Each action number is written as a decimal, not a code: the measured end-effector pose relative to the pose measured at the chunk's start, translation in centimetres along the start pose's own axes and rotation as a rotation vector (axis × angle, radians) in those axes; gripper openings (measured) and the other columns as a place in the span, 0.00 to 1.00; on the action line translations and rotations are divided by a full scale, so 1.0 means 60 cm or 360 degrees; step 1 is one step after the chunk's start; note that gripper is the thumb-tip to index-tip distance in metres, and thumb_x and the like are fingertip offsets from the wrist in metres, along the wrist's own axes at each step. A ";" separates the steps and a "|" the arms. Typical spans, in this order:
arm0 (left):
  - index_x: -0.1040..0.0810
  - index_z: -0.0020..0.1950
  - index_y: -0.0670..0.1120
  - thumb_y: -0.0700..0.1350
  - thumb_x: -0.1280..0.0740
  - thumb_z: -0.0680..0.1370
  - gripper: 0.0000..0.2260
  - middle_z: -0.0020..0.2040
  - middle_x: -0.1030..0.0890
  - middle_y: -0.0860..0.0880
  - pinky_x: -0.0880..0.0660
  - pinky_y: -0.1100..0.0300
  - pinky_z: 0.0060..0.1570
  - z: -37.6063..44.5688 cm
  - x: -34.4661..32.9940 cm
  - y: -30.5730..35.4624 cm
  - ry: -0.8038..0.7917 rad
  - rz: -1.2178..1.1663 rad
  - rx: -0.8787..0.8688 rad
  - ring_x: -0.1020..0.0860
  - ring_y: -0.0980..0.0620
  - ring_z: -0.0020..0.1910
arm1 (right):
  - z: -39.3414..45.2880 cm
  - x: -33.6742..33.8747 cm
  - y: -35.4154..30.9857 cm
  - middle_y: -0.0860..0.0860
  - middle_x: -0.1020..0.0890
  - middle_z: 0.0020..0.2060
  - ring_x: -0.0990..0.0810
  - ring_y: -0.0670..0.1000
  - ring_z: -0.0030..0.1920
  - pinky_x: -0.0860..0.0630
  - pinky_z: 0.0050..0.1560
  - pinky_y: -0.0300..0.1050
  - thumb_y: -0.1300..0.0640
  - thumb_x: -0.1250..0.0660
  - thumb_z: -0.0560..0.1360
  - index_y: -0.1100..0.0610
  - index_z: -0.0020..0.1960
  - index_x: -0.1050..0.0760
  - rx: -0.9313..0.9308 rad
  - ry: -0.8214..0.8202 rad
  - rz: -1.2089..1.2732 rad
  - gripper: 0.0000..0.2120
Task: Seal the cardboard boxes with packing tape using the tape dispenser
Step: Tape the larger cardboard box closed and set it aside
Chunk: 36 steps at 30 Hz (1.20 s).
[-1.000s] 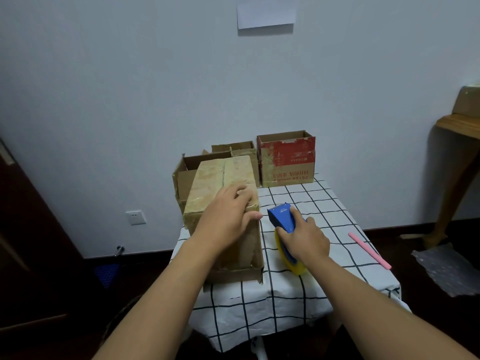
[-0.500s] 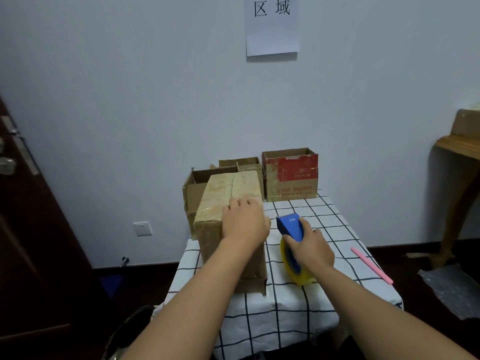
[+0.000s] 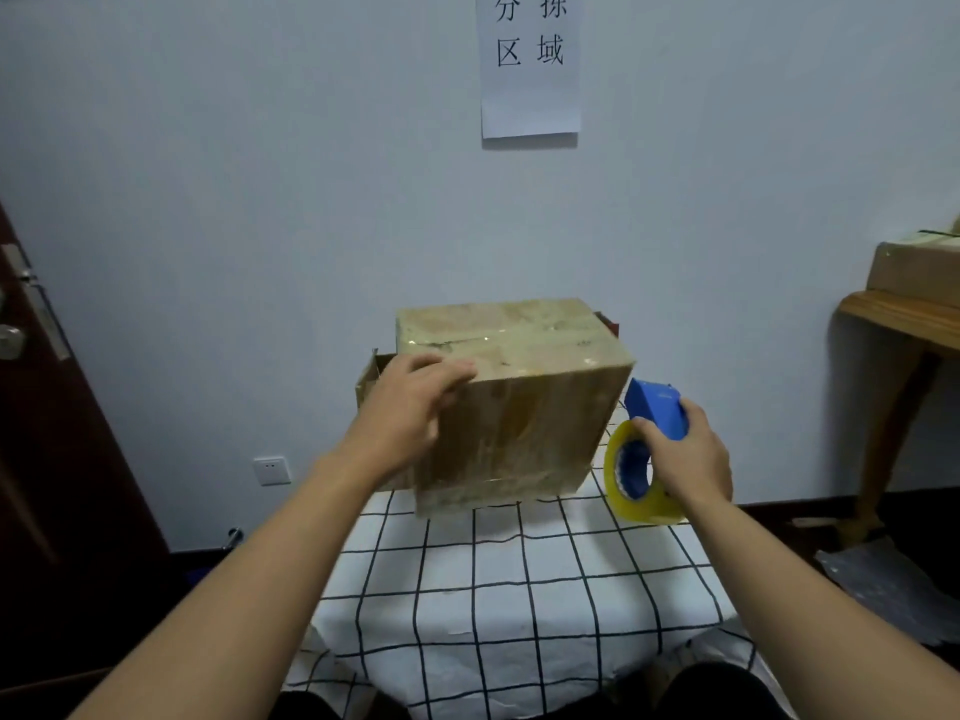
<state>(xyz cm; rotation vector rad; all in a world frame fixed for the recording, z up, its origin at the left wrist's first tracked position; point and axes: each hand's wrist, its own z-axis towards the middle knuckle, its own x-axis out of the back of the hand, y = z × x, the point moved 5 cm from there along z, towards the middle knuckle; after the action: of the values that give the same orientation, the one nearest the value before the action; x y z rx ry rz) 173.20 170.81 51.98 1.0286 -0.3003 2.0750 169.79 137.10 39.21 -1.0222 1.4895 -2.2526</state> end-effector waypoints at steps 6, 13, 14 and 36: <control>0.24 0.65 0.55 0.30 0.33 0.75 0.25 0.69 0.26 0.52 0.36 0.60 0.70 -0.022 -0.037 -0.063 -0.0232 0.0026 0.0077 0.32 0.51 0.71 | 0.008 0.005 0.016 0.53 0.24 0.54 0.24 0.57 0.51 0.22 0.52 0.57 0.37 0.32 0.73 0.43 0.71 0.37 -0.0042 -0.0018 -0.0108 0.30; 0.36 0.73 0.57 0.51 0.36 0.76 0.25 0.72 0.33 0.49 0.40 0.43 0.73 -0.061 -0.073 -0.078 -0.0442 0.0268 0.0482 0.37 0.47 0.71 | 0.011 -0.020 0.016 0.52 0.24 0.54 0.24 0.57 0.50 0.22 0.50 0.55 0.36 0.32 0.72 0.42 0.71 0.37 -0.0011 -0.0123 -0.0121 0.31; 0.38 0.74 0.56 0.58 0.37 0.75 0.28 0.73 0.35 0.48 0.39 0.43 0.73 -0.061 -0.080 -0.064 -0.0474 0.0324 0.0496 0.39 0.46 0.72 | 0.011 -0.025 0.015 0.52 0.24 0.54 0.24 0.57 0.50 0.23 0.49 0.54 0.36 0.32 0.72 0.42 0.71 0.37 -0.0003 -0.0130 -0.0122 0.31; 0.36 0.76 0.52 0.55 0.39 0.81 0.24 0.76 0.34 0.54 0.45 0.49 0.71 -0.006 -0.072 0.137 -0.0031 0.0365 0.0058 0.39 0.50 0.74 | -0.017 0.004 0.002 0.52 0.23 0.57 0.23 0.56 0.51 0.23 0.49 0.54 0.37 0.32 0.73 0.43 0.72 0.36 0.0085 -0.0203 -0.0200 0.31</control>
<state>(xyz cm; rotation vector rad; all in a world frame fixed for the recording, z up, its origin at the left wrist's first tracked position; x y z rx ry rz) 168.49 163.19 49.51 1.0790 -0.4083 2.2830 168.90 137.65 38.96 -1.2502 1.3409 -2.2498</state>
